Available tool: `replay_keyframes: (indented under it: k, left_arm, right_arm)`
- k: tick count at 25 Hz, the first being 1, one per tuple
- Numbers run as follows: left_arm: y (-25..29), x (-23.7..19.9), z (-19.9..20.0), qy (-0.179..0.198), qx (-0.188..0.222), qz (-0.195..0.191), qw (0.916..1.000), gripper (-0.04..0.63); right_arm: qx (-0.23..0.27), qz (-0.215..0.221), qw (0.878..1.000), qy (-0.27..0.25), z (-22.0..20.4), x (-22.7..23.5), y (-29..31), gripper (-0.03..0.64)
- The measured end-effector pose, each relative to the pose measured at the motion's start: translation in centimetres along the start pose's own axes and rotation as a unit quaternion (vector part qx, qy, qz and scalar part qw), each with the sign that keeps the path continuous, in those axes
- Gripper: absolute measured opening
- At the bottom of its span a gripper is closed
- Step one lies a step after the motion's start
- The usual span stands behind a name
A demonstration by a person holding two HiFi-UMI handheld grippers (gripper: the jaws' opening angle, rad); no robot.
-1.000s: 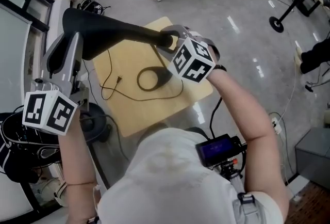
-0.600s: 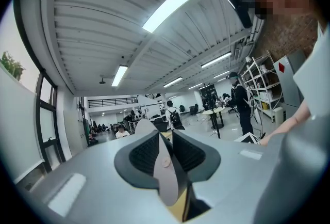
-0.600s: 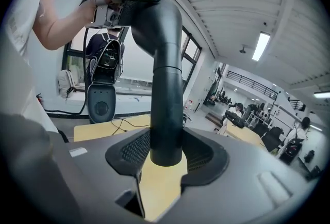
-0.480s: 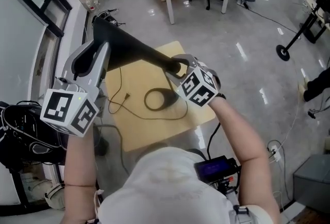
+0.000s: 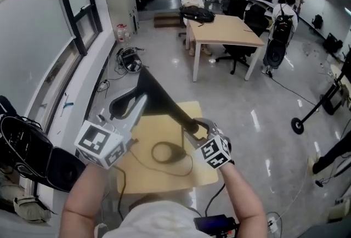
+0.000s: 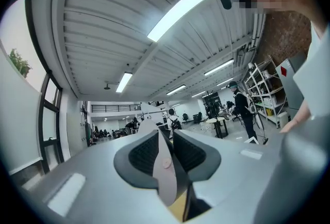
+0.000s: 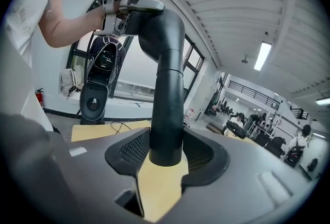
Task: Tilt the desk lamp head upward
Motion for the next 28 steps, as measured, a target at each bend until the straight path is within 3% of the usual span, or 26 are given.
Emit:
replay_keyframes:
  k: [5, 9, 17, 19, 24, 28]
  left_arm:
    - [-3.3, -0.4, -0.1, -0.02, 0.018, 0.023, 0.9994, 0.089]
    - [-6.1, -0.9, -1.4, -0.047, 0.018, 0.049, 0.9975, 0.071]
    - [-10.9, 0.8, -10.9, -0.111, -0.04, 0.047, 0.9919, 0.029]
    - [-12.2, 2.2, -12.9, -0.134, -0.053, 0.034, 0.989, 0.003]
    - [-15.3, 7.0, -17.4, -0.177, -0.083, -0.018, 0.9806, 0.002]
    - [-17.7, 9.4, -20.2, -0.184, -0.105, -0.041, 0.9764, 0.002]
  right_arm:
    - [0.029, 0.003, 1.0, 0.012, 0.6, -0.2, -0.9, 0.208]
    - [0.081, -0.005, 0.995, 0.053, 1.3, 0.1, -3.4, 0.179]
    - [0.109, -0.018, 0.98, 0.167, -3.3, -2.0, -7.7, 0.037]
    - [0.123, -0.002, 0.97, 0.208, -4.3, -3.5, -8.4, 0.012]
    - [0.19, 0.074, 0.928, 0.312, -5.3, -7.8, -11.2, 0.012]
    - [0.194, 0.079, 0.913, 0.35, -7.6, -10.8, -12.8, 0.013]
Point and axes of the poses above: the fingertips, and each gripper's own axes: y forward along the fingers, x to its right, z out of its top, the point moved 3 cm from there along -y, backward along the fingers, and after that the axes turned 6 degrees about y, right-handed, at the moved point
